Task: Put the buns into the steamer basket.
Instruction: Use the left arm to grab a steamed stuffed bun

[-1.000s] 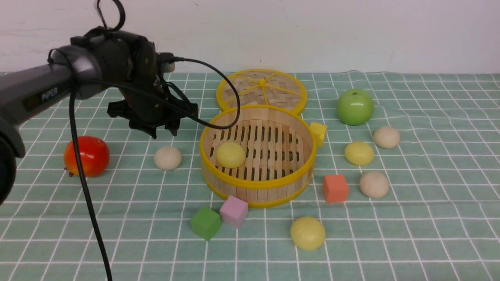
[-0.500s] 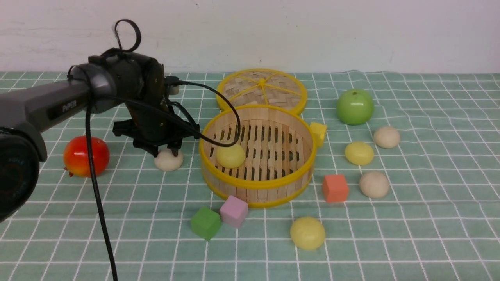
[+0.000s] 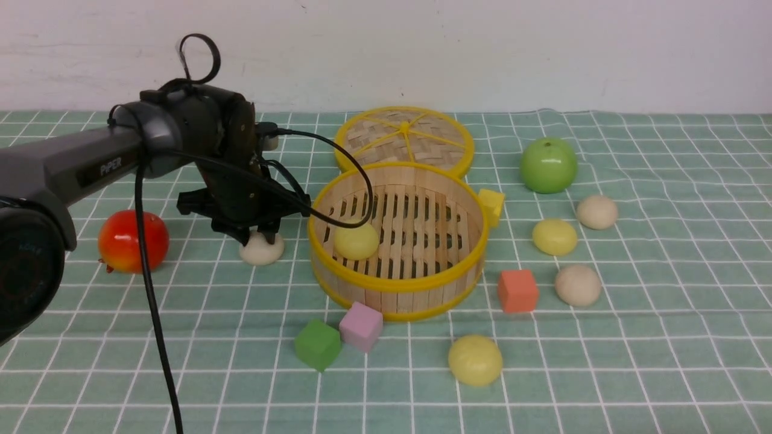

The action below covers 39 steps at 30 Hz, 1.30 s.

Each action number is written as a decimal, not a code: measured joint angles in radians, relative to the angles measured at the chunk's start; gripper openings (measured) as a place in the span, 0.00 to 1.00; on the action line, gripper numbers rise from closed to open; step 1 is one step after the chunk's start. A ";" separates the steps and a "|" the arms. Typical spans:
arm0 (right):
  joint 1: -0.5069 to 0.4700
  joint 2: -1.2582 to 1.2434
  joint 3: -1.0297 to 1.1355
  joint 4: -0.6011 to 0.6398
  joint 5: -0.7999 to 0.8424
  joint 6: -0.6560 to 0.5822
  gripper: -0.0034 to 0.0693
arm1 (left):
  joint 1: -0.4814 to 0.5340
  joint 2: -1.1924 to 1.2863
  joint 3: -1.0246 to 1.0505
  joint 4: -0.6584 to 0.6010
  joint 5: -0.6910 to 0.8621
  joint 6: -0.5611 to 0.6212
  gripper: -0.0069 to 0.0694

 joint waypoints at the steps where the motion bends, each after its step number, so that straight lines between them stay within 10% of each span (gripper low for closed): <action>1: 0.000 0.000 0.000 0.000 0.000 0.000 0.38 | 0.000 0.000 0.000 0.000 0.000 0.000 0.43; 24: 0.000 0.000 0.000 0.000 0.000 0.000 0.38 | 0.000 0.000 0.000 -0.002 -0.002 0.000 0.41; 39: 0.000 0.000 0.000 0.000 0.000 0.000 0.38 | 0.000 0.000 -0.001 -0.002 0.009 0.000 0.13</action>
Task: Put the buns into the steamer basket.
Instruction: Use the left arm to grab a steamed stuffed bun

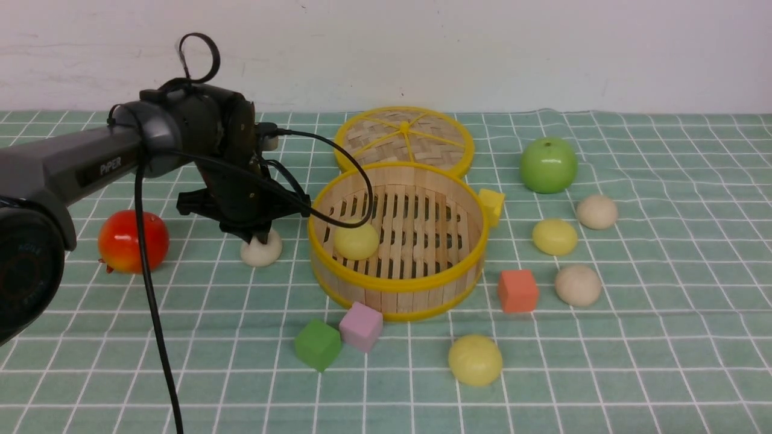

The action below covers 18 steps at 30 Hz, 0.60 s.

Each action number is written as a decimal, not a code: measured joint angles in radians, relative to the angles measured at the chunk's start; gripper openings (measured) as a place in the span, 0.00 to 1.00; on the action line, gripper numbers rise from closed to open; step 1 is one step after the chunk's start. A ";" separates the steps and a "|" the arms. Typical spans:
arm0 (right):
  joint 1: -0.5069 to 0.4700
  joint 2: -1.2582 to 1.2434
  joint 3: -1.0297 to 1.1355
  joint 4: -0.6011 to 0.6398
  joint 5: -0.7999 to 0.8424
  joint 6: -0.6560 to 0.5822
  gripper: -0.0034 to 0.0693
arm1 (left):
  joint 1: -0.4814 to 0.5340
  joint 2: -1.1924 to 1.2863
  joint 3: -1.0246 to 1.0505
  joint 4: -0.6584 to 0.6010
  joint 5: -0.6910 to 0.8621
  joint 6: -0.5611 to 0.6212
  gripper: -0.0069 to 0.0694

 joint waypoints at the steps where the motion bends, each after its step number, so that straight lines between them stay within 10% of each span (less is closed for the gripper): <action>1: 0.000 0.000 0.000 0.000 0.000 0.000 0.38 | 0.000 0.000 0.000 0.000 0.001 0.000 0.12; 18: 0.000 0.000 0.000 0.000 0.000 0.000 0.38 | 0.000 0.000 -0.004 0.000 0.007 0.000 0.09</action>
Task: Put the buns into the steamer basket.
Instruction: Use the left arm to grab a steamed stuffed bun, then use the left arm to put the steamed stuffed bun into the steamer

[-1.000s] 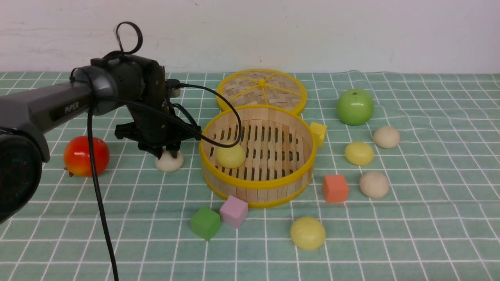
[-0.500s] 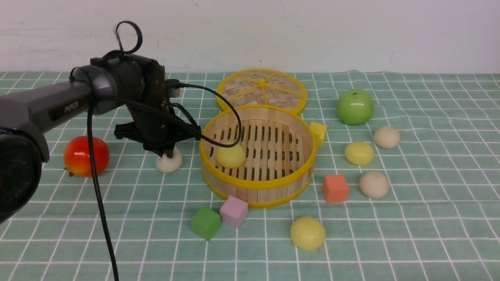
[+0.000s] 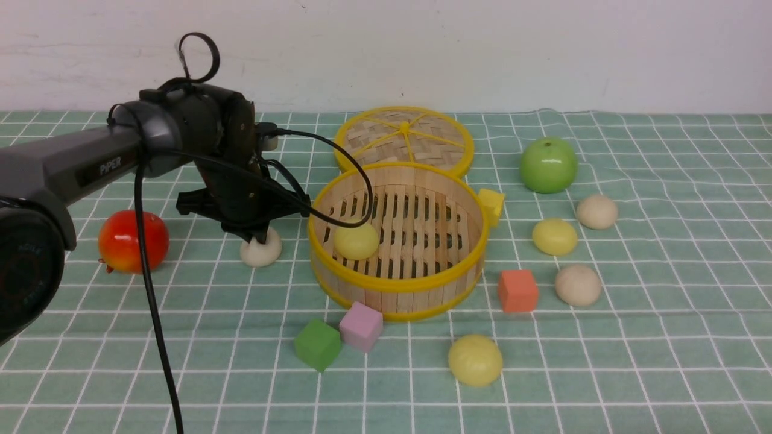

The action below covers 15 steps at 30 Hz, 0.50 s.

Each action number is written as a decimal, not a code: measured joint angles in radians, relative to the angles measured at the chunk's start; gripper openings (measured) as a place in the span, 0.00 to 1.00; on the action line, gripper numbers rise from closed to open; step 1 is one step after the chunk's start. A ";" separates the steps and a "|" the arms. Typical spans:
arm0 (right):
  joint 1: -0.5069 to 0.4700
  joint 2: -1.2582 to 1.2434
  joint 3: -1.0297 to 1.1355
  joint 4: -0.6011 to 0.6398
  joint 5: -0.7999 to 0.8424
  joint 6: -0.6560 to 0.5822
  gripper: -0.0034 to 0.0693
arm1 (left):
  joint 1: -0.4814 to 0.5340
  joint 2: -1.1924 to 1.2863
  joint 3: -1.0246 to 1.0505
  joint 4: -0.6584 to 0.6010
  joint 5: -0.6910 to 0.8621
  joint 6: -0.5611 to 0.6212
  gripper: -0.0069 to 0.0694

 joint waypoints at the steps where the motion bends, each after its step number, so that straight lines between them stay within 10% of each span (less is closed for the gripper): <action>1: 0.000 0.000 0.000 0.000 0.000 0.000 0.38 | 0.000 0.000 -0.003 0.000 0.002 0.000 0.09; 15: 0.000 0.000 0.000 0.000 0.000 0.000 0.38 | 0.000 -0.052 -0.003 -0.008 0.036 0.000 0.09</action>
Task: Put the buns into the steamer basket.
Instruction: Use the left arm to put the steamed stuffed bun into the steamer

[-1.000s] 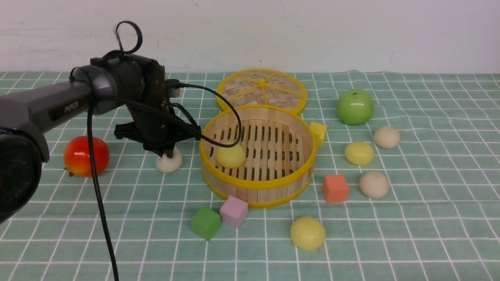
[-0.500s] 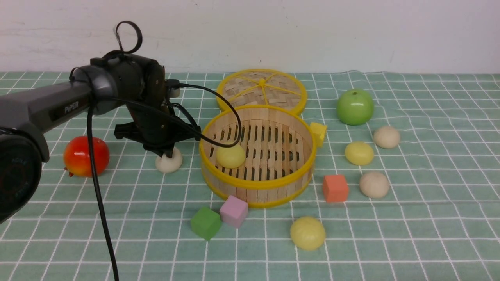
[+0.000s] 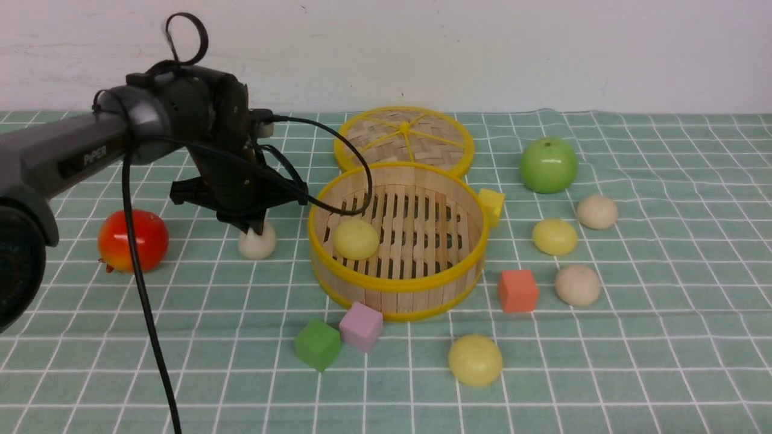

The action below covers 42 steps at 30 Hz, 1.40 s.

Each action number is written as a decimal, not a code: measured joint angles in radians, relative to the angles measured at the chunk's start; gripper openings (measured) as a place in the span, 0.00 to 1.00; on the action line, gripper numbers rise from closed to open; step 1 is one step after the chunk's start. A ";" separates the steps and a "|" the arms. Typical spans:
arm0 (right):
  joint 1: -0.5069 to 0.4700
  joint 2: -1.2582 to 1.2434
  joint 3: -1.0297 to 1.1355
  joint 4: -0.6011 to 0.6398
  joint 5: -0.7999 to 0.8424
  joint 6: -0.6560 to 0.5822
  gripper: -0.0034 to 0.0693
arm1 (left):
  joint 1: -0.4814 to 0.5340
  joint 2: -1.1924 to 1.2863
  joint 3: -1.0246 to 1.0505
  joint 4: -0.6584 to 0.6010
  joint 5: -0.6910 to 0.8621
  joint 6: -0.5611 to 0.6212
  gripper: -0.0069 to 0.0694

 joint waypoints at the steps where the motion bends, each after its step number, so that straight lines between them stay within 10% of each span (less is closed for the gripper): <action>1: 0.000 0.000 0.000 0.000 0.000 0.000 0.38 | 0.000 -0.016 0.000 -0.003 0.005 0.000 0.09; 42: 0.000 0.000 0.000 0.000 0.000 0.000 0.38 | -0.170 0.052 -0.194 -0.150 -0.173 0.108 0.09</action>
